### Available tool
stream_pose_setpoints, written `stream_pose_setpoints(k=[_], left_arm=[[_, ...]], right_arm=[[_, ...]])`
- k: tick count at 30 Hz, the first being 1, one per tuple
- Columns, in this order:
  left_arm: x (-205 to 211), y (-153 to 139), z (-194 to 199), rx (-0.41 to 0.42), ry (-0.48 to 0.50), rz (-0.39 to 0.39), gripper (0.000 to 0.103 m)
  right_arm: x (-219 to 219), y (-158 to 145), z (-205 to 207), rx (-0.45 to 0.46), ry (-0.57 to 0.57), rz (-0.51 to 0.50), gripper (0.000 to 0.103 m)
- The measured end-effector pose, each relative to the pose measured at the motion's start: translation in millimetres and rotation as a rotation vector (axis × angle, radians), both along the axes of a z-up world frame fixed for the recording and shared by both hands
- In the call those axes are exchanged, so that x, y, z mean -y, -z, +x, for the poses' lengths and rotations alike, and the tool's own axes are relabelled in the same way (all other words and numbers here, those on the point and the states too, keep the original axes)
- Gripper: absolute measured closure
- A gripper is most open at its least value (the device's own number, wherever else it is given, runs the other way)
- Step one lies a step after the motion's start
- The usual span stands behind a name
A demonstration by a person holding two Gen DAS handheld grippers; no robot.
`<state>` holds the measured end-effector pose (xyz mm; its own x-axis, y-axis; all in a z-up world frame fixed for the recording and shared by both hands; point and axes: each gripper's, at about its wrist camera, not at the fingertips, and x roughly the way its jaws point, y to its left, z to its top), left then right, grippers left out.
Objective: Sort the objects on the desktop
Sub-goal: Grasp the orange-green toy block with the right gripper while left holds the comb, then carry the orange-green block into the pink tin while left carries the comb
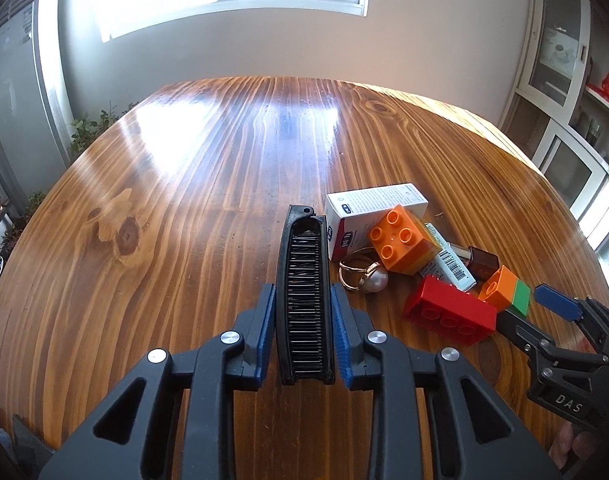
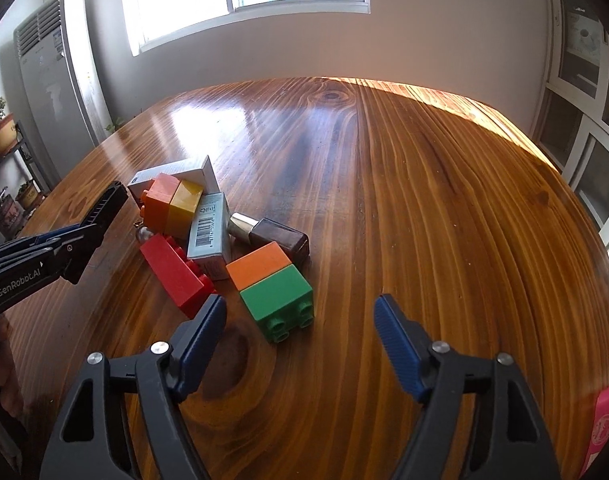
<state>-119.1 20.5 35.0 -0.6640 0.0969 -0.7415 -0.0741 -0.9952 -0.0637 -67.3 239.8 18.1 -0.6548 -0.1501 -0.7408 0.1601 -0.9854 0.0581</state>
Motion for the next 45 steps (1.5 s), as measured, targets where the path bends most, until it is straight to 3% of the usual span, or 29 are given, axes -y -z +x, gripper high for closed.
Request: stream_pose_setpoints(k=[6, 8, 11, 33, 45], left_arm=[[-5.1, -1.1, 3.6, -0.001, 0.013, -0.004, 0.074], [-6.4, -1.3, 5.2, 0.000, 0.016, -0.004, 0.074], [-8.1, -1.8, 7.6, -0.001, 0.025, -0.006, 0.074], [-43.2, -19.9, 36.9, -0.048, 0.155, 0.014, 0.074], [-72.2, -22.6, 59.1, -0.054, 0.244, 0.022, 0.074]], right_arm=[[9.7, 4.3, -10.0, 0.022, -0.033, 0.001, 0.042], [10.3, 5.4, -10.6, 0.028, -0.038, -0.003, 0.054], [10.5, 6.0, -8.9, 0.030, -0.043, -0.006, 0.063], [-26.8, -21.1, 53.9, -0.053, 0.099, -0.134, 0.065], [-50.3, -29.1, 100.6, -0.087, 0.202, -0.144, 0.065]])
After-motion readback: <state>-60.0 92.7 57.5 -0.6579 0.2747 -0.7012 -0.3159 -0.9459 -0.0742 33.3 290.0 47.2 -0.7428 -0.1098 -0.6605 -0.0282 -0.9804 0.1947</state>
